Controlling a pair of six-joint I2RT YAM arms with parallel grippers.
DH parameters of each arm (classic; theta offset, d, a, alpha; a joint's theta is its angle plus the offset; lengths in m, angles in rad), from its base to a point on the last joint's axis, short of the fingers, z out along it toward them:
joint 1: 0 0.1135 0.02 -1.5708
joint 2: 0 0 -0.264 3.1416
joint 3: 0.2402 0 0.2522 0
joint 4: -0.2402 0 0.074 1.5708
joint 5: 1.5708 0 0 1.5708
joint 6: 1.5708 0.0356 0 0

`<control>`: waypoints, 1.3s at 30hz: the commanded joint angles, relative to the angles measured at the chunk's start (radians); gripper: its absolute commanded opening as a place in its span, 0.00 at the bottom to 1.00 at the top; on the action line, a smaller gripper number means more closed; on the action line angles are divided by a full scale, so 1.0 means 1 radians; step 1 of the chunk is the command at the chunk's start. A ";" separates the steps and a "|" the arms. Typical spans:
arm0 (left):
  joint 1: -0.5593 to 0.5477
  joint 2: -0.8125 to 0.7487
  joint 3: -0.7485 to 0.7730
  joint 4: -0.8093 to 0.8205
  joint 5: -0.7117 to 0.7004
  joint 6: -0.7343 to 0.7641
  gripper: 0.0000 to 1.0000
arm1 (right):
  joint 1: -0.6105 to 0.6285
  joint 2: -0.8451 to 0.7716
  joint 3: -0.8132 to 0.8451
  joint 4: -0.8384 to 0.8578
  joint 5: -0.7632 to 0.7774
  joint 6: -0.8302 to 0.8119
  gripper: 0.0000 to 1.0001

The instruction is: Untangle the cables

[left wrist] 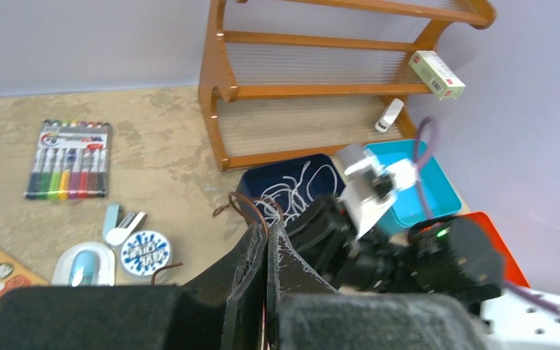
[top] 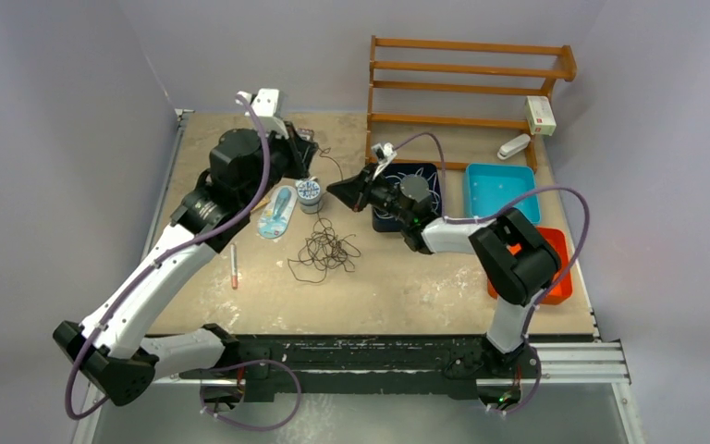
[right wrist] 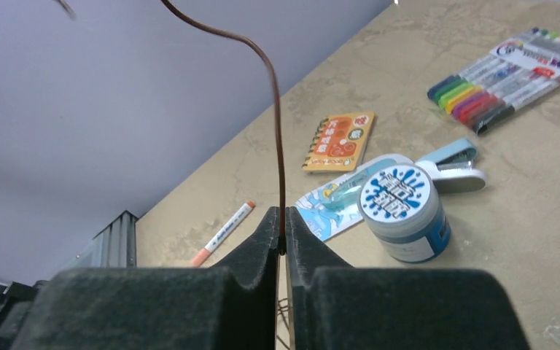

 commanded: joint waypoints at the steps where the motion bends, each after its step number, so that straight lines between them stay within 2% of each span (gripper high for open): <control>1: 0.003 -0.098 -0.105 0.097 -0.091 0.018 0.00 | 0.006 -0.153 0.076 -0.115 0.040 -0.108 0.02; 11: 0.044 -0.138 -0.237 0.128 -0.189 -0.045 0.01 | 0.006 -0.317 0.265 -0.517 0.138 -0.340 0.00; 14: 0.050 -0.133 -0.252 0.133 -0.190 -0.052 0.11 | 0.006 -0.338 0.285 -0.550 0.146 -0.344 0.00; 20: 0.059 -0.136 -0.293 0.139 -0.193 -0.070 0.35 | 0.005 -0.349 0.301 -0.574 0.139 -0.316 0.00; 22: 0.061 -0.143 -0.317 0.144 -0.198 -0.079 0.40 | 0.004 -0.348 0.299 -0.560 0.125 -0.298 0.00; 30: 0.076 -0.185 -0.458 0.197 -0.199 -0.130 0.48 | 0.005 -0.370 0.265 -0.395 -0.073 -0.290 0.00; 36: 0.076 -0.313 -0.589 0.338 -0.038 -0.082 0.51 | 0.004 -0.380 0.277 -0.380 -0.188 -0.318 0.00; 39: 0.076 -0.371 -0.614 0.351 0.005 -0.011 0.53 | 0.005 -0.392 0.279 -0.408 -0.204 -0.345 0.00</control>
